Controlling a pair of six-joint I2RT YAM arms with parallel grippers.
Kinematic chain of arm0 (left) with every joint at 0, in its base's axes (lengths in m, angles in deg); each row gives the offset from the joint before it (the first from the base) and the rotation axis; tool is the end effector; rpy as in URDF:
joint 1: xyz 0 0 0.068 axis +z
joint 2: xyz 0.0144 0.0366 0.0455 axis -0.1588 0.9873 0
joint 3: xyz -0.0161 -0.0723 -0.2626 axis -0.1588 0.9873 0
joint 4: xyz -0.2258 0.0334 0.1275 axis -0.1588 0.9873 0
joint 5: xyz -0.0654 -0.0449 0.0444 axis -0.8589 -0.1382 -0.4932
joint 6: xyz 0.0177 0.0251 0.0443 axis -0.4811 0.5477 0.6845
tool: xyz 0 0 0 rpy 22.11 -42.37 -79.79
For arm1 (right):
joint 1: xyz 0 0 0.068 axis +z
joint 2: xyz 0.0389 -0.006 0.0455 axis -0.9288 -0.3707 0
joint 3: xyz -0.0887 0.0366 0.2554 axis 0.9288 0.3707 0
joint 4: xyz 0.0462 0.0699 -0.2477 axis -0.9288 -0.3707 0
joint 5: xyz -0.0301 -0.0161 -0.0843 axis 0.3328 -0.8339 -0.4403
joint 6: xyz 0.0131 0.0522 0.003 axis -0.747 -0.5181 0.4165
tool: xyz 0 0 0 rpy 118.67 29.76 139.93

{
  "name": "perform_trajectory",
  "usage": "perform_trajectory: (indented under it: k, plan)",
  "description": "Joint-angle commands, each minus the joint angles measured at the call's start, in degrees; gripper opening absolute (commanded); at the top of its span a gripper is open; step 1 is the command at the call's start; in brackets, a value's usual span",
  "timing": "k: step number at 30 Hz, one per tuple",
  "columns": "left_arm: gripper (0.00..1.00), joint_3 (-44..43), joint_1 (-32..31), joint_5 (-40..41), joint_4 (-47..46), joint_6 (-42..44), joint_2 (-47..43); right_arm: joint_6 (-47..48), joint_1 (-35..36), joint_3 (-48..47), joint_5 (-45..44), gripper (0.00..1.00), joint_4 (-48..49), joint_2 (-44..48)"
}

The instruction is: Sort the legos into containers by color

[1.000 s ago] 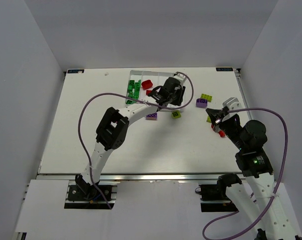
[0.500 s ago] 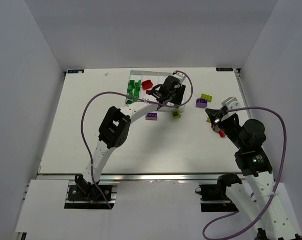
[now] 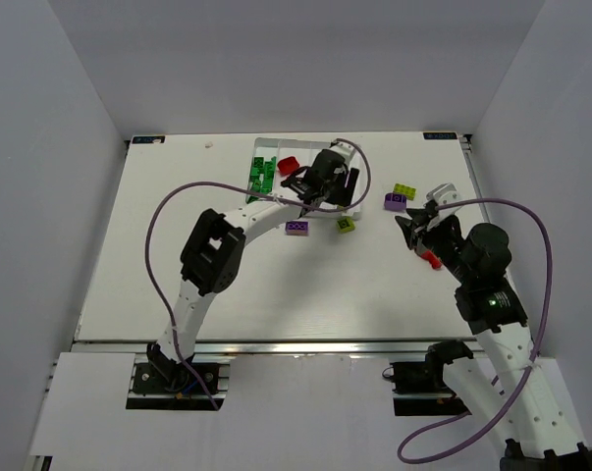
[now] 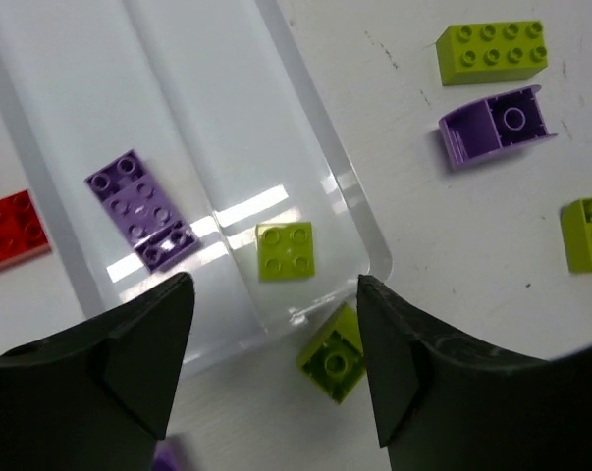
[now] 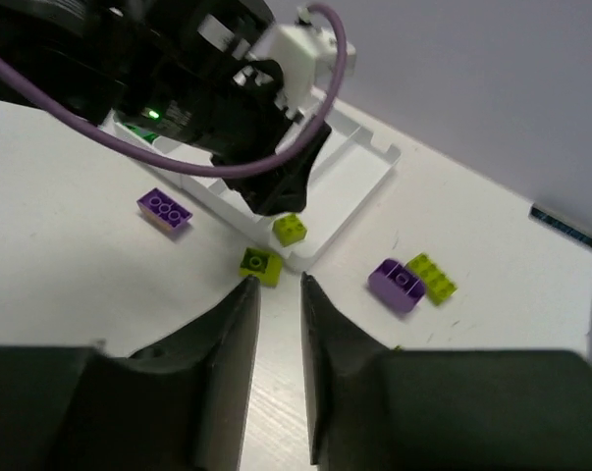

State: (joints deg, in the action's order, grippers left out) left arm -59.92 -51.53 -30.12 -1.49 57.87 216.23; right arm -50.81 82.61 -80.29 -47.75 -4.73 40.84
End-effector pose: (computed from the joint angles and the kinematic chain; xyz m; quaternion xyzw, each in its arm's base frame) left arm 0.3999 -0.3584 0.2167 0.2014 0.8633 -0.1545 0.4361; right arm 0.1407 0.0453 0.3507 -0.2430 0.6623 0.1088 0.7003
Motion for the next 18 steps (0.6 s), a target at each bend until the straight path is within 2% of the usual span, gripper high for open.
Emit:
perform_trajectory:
  k: [1, 3, 4, 5, 8, 11, 12, 15, 16, 18]
  plan:
    - [0.78, 8.94, 0.99, 2.64, -1.91, 1.0, -16.99, 0.88, 0.31, -0.44, -1.69, 0.39, 1.43, -2.84]
    - [0.83, 15.47, 1.95, 2.56, -3.66, 0.57, -23.08, 1.49, 0.31, -0.71, -1.69, 0.54, 1.25, -4.69]
    - [0.84, 21.94, 2.22, 2.3, -3.93, 0.13, -28.94, 1.85, 0.31, -1.41, -1.6, 0.6, 0.64, -6.87]
    - [0.89, 25.05, 2.57, 1.77, -4.02, -0.14, -31.78, 2.29, 0.22, -1.94, -1.26, 0.7, 0.2, -8.29]
    - [0.91, 36.19, 3.37, -0.42, -4.19, 0.21, -41.43, 5.36, 0.04, -5.18, -0.03, 0.79, -3.3, -14.35]
    - [0.91, 45.61, 3.28, 0.1, -5.95, 1.09, -49.26, 10.89, -1.27, -9.66, 0.77, 0.84, -7.08, -22.17]
    - [0.97, 47.39, 3.28, -0.25, -7.69, 1.18, -50.78, 12.99, -1.8, -10.98, 1.12, 0.84, -10.84, -24.19]
    - [0.98, 48.38, 3.28, -3.84, -7.98, 0.13, -54.3, 23.09, -3.91, -16.26, 1.13, 0.84, -18.94, -34.28]
    - [0.98, 48.03, 3.37, -4.38, -7.54, 0.04, -54.92, 26.51, -3.91, -17.22, -1.84, 0.84, -20.01, -35.97]
    - [0.98, 48.54, 3.28, -5.0, -7.88, 0.21, -57.54, 29.78, -4.52, -19.78, -3.18, 0.84, -22.72, -40.44]
